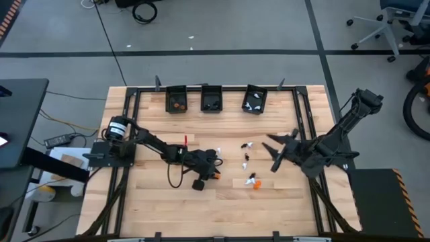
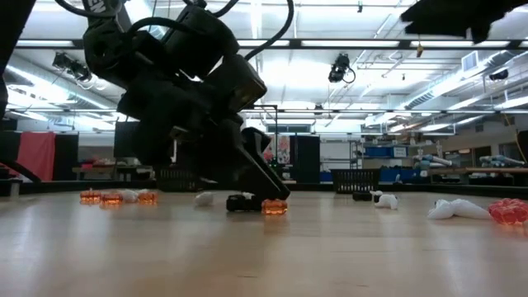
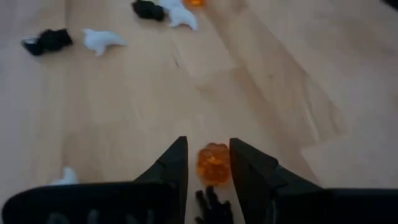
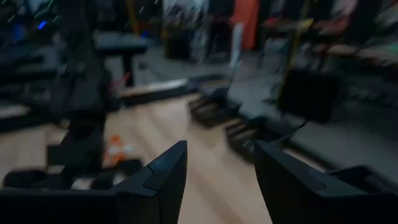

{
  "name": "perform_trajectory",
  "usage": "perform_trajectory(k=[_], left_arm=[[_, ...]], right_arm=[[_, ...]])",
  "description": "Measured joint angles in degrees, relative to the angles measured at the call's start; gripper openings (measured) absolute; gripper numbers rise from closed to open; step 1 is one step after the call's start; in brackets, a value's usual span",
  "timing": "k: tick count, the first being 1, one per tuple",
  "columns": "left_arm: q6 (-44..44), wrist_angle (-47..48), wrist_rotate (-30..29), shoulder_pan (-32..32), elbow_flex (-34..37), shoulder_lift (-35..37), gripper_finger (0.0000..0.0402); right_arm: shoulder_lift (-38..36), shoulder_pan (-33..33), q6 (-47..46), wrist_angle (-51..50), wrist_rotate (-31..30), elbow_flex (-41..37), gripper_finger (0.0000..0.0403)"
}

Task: Sort Halloween decoration
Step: Put the white ghost toy into the right black basket

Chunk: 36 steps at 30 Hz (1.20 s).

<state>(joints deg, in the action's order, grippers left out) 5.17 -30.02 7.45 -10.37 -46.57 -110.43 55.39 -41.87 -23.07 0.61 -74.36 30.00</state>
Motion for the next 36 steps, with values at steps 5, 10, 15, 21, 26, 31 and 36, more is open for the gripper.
perform_trajectory(k=[5,10,15,21,26,31,36], left_arm=[[0.0,0.0,-1.8,-0.5,-0.2,0.0,0.0096],[2.8,0.4,-1.9,-1.7,-0.3,0.0,0.0096],[7.8,0.3,-3.4,-3.3,-0.3,0.0,0.0110],[8.7,0.4,-3.6,-3.4,-0.3,0.0,0.0176],[9.7,3.9,-4.8,-3.2,-1.6,0.1,0.0197],[12.1,9.6,-3.1,-2.3,-4.2,-0.2,0.0186],[9.9,7.1,3.4,-0.2,-4.2,-2.7,0.0171]], right_arm=[[7.8,8.3,-0.8,6.7,17.6,0.0,0.0189],[16.0,11.9,-0.8,12.3,27.9,0.0,0.0189],[21.0,12.9,-1.2,16.6,28.6,0.0,0.0189],[22.3,14.0,-0.8,18.3,29.0,0.0,0.0189],[22.3,14.8,0.3,19.5,29.0,0.0,0.0189],[22.3,15.0,2.0,21.0,29.0,0.0,0.0189],[22.3,15.0,2.3,21.2,29.1,0.0,0.0189]])
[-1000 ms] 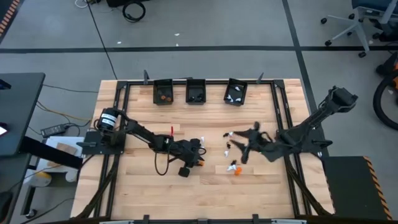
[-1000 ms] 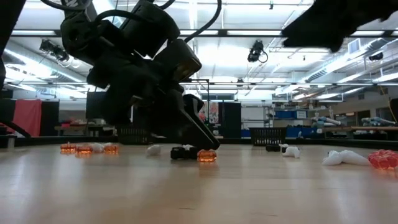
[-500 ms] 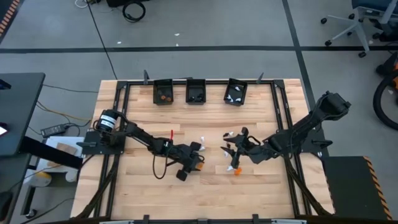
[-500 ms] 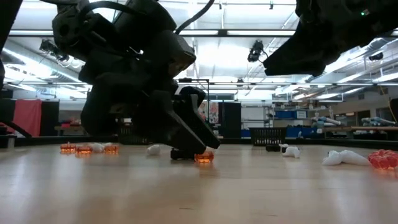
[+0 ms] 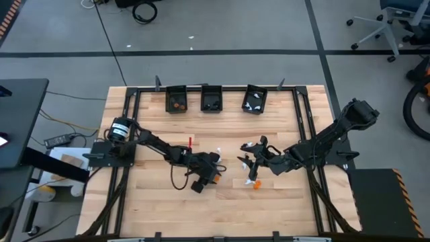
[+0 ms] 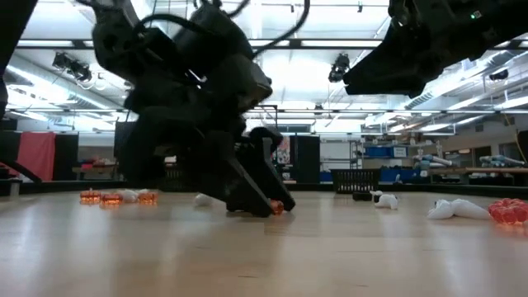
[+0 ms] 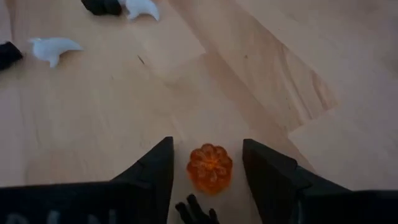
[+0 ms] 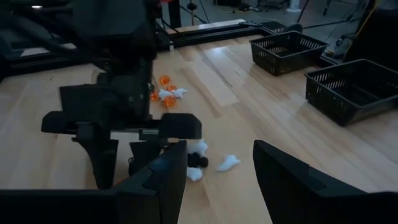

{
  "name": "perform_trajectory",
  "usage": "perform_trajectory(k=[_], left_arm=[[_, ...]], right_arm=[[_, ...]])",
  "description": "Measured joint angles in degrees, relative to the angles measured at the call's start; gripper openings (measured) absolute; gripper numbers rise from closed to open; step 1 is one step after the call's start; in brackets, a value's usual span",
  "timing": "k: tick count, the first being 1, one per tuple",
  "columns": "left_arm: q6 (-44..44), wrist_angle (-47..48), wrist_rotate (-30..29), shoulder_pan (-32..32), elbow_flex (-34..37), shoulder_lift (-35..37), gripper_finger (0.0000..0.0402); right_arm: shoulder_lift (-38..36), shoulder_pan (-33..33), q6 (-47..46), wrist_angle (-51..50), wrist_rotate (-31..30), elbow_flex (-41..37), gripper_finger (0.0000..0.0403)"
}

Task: Sort Halloween decoration
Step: Put the white ghost toy into the right black basket

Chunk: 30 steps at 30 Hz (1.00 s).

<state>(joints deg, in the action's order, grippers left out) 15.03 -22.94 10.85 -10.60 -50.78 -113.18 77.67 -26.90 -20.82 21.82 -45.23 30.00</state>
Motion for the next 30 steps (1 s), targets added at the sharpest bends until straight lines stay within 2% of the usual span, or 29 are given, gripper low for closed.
perform_trajectory(k=[3,7,16,25,30], left_arm=[[-0.5,-2.6,2.1,0.6,0.0,-1.9,0.0159],[0.8,-2.9,2.1,0.5,-0.1,-2.6,0.0136],[1.2,-2.7,2.3,1.4,-0.1,-2.7,0.0057],[0.9,-4.2,1.9,1.8,0.1,-2.1,0.0068],[2.1,-3.1,-0.2,1.8,0.4,-0.2,0.0065]], right_arm=[[0.0,-0.1,0.0,-0.1,0.2,0.0,0.0189],[0.0,-0.1,0.1,-0.1,0.4,0.0,0.0189],[0.0,-0.1,0.4,-0.1,0.5,0.0,0.0189],[0.0,-0.1,0.4,-0.1,0.6,0.0,0.0189],[0.0,-0.1,0.5,-0.2,0.5,0.0,0.0189]])
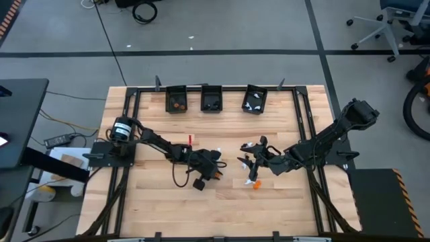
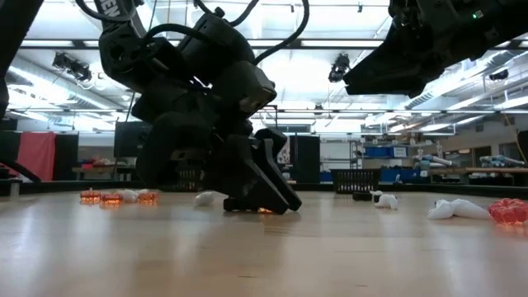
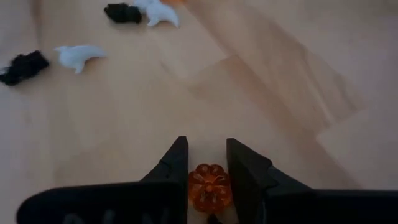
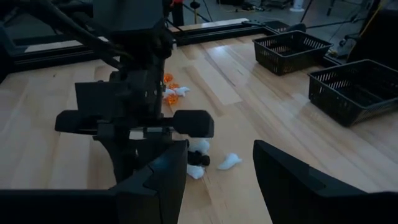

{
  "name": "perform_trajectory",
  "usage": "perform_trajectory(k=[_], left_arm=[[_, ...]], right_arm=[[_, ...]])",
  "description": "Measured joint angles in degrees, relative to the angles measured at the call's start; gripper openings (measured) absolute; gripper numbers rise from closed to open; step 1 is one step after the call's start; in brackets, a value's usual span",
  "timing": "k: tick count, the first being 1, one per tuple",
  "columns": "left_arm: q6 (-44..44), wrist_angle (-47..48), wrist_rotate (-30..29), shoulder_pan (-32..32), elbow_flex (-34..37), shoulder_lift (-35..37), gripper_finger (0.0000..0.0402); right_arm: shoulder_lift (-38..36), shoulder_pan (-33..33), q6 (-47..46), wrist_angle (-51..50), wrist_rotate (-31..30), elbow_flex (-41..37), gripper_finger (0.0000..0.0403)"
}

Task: Sort Halloween decoration
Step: Put the white ghost toy into the right black basket

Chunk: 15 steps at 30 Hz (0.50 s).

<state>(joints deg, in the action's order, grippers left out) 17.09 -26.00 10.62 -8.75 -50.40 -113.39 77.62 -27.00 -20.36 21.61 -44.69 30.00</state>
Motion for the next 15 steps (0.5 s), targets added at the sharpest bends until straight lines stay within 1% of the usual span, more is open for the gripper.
perform_trajectory(k=[3,6,11,15], left_arm=[[0.6,0.0,-1.7,0.2,0.0,1.5,0.0065],[0.5,0.4,-1.7,0.6,0.0,2.6,0.0063],[0.4,2.1,-1.5,1.4,0.0,4.2,0.0044],[-2.7,1.2,-1.3,1.6,-0.1,4.3,0.0037]], right_arm=[[0.0,0.0,0.0,0.0,0.0,0.0,0.0189],[0.0,0.0,0.0,-0.1,0.0,0.0,0.0189],[0.0,0.0,0.0,-0.3,0.0,0.0,0.0189],[0.0,0.0,0.0,-0.4,0.0,0.0,0.0189]])
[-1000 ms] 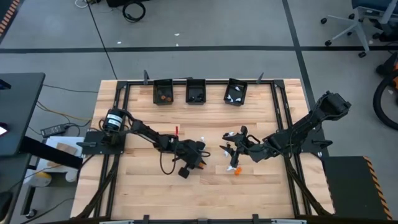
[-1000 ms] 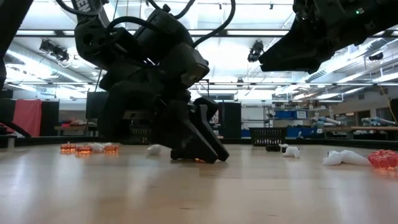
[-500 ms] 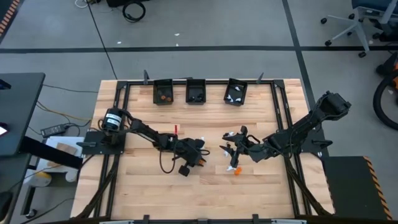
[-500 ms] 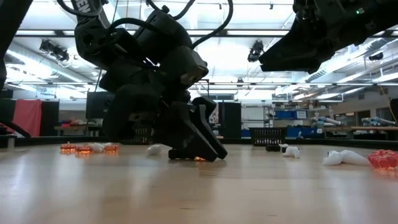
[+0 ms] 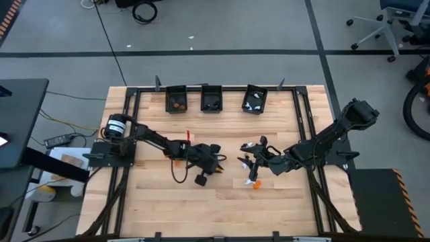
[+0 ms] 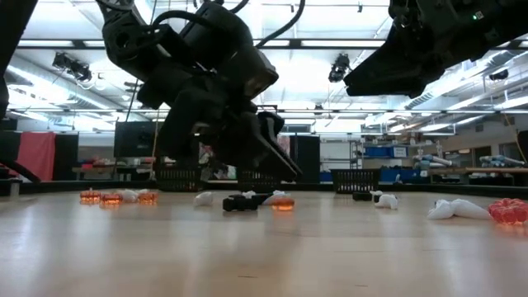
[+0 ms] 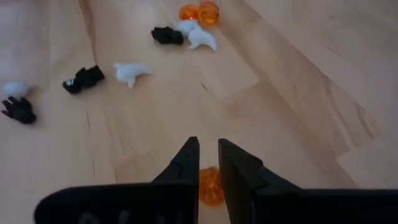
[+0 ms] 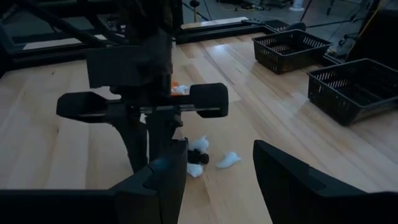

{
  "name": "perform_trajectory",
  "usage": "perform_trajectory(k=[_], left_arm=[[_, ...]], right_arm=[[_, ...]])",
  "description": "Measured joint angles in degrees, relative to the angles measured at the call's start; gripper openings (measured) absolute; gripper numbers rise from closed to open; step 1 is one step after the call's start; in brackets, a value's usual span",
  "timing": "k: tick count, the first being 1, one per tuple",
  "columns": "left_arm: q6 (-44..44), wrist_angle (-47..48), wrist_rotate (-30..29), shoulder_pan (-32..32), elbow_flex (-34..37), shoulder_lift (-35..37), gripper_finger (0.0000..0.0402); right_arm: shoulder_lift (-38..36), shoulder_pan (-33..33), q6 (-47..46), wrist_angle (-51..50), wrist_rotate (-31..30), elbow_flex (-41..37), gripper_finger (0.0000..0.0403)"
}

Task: Sort Halloween decoration
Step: Put the white ghost toy into the right black basket

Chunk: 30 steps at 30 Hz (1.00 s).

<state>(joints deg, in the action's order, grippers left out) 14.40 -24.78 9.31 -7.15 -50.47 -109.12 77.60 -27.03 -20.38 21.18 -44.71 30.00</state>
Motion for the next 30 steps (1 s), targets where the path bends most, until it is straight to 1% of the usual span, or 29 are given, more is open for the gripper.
perform_trajectory(k=[2,4,8,13,15,17,20,23,26,30], left_arm=[[-1.5,-1.9,0.3,0.0,0.0,-0.1,0.0047],[-2.8,-3.6,0.7,-0.2,-0.1,-0.5,0.0068],[-5.3,-10.3,2.4,-0.2,-0.1,-2.5,0.0126],[-5.2,-16.8,2.5,0.0,-0.1,-6.9,0.0193],[-5.2,-18.1,2.5,0.0,-0.1,-8.6,0.0211],[-5.2,-18.2,2.5,0.1,-0.1,-10.2,0.0220],[-6.1,-19.3,3.2,1.2,-0.2,-12.3,0.0221],[-7.5,-20.6,7.2,3.2,-0.4,-14.0,0.0206],[-8.3,-20.7,10.0,4.6,-0.5,-15.1,0.0174],[-8.4,-20.6,10.4,4.8,-0.6,-15.3,0.0113]], right_arm=[[0.0,0.0,0.0,0.1,0.0,0.0,0.0189],[0.0,0.0,0.0,0.2,0.0,0.0,0.0189],[0.0,0.0,0.0,0.3,0.0,0.0,0.0189],[0.0,0.0,0.0,0.6,0.2,0.0,0.0189],[0.0,0.0,0.0,0.6,0.3,0.0,0.0189],[0.0,0.0,0.0,0.6,0.3,0.0,0.0189],[0.0,0.0,0.0,0.6,0.3,0.0,0.0189],[0.0,0.0,0.0,0.6,0.3,0.0,0.0189],[0.0,0.0,0.0,0.6,0.4,0.0,0.0189],[0.0,0.0,0.4,0.6,0.5,0.0,0.0189]])
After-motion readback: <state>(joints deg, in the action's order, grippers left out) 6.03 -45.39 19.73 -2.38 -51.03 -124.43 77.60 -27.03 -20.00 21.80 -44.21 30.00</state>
